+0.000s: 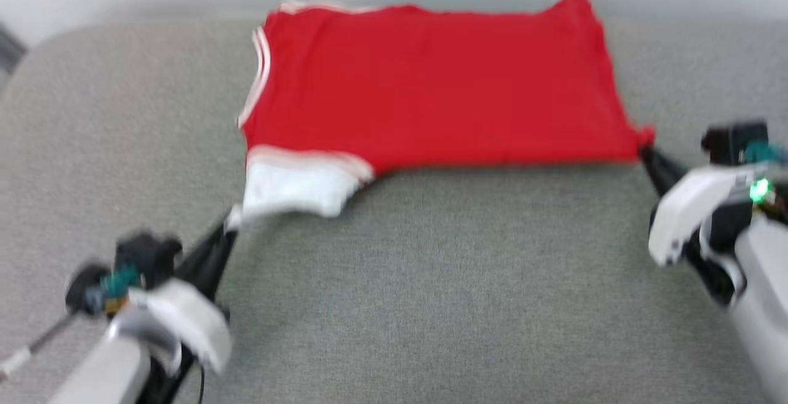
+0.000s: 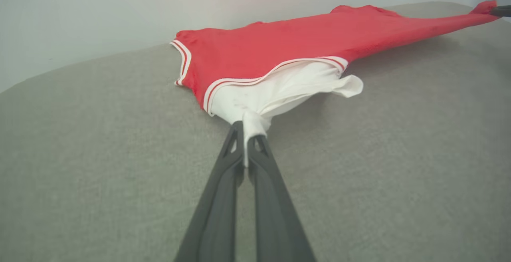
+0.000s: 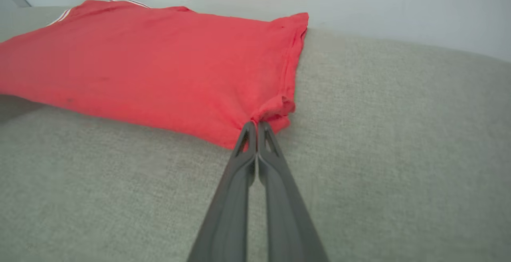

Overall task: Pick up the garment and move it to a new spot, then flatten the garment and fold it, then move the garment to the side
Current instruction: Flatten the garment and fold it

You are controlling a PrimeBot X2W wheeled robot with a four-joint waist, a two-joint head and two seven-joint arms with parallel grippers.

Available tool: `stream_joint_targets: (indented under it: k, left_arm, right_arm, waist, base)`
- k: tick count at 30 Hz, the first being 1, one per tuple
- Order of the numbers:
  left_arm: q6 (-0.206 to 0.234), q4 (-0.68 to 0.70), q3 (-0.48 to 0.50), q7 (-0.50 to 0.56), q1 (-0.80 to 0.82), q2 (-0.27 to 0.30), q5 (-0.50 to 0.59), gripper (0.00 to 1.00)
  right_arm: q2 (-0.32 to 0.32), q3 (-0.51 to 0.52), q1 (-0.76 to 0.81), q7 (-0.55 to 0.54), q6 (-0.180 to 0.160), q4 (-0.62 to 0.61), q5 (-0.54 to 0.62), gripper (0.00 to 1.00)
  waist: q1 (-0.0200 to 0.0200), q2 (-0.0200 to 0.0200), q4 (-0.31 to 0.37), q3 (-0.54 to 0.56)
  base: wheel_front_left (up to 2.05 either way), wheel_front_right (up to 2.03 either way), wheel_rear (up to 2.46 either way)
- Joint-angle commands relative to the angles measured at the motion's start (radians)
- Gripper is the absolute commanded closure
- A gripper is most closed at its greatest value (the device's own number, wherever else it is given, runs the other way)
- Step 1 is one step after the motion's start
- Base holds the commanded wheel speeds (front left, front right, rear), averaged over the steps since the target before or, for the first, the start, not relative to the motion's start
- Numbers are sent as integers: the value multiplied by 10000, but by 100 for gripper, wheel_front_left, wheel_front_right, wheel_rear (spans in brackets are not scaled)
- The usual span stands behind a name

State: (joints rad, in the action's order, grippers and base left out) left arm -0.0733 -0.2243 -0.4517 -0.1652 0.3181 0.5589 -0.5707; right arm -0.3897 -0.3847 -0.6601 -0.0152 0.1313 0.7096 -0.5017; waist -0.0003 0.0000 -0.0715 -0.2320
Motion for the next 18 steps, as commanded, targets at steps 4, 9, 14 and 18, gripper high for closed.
stream_joint_targets:
  k: [4, 9, 14, 18]
  left_arm:
    - [334, 1097, -157, 486, -1759, 456, -313, 100]
    - [718, 2409, -237, 966, -3321, 825, -721, 100]
    - [1127, 3439, -178, 1268, -4534, 1120, -1110, 100]
    - [1470, 4051, -167, 1411, -5384, 1272, -1320, 100]
  right_arm:
    - [-446, -82, 1353, -443, -11, -792, -719, 100]
    - [-891, 189, 2722, -1022, -11, -1698, -1372, 100]
    - [-1282, 466, 4263, -1936, -11, -2804, -2069, 100]
    - [-1468, 764, 5469, -2643, -9, -3850, -2509, 100]
  waist:
    - [3, 0, 103, 878]
    - [3, 0, 168, 1363]
    - [3, 0, 222, 1704]
    - [3, 0, 320, 1841]
  base:
    - [0, 0, 0]
    - [0, 0, 0]
    - [0, 0, 0]
    - [0, 0, 0]
